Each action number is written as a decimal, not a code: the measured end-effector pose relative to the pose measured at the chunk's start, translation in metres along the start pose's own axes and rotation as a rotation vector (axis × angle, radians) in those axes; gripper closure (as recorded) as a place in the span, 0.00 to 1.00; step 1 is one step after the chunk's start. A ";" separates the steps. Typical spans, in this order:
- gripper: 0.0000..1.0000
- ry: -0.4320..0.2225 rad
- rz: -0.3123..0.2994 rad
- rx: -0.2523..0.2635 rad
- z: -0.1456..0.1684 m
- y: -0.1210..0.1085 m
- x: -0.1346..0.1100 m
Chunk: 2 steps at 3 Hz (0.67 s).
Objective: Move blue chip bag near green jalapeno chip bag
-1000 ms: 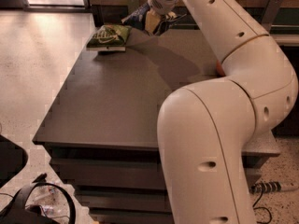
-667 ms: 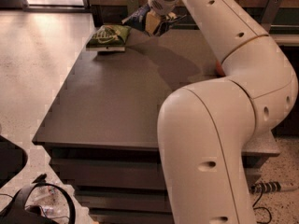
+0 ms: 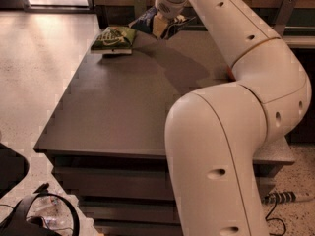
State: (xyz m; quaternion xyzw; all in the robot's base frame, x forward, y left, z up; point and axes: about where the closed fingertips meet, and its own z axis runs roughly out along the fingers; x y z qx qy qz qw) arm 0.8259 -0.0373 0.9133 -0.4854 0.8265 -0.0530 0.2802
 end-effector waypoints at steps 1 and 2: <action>0.00 0.003 -0.001 -0.004 0.004 0.002 0.000; 0.00 0.003 -0.001 -0.004 0.004 0.002 0.000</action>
Offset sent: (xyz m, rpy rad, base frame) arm 0.0008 0.0013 -0.0036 -0.0013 0.0044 0.0015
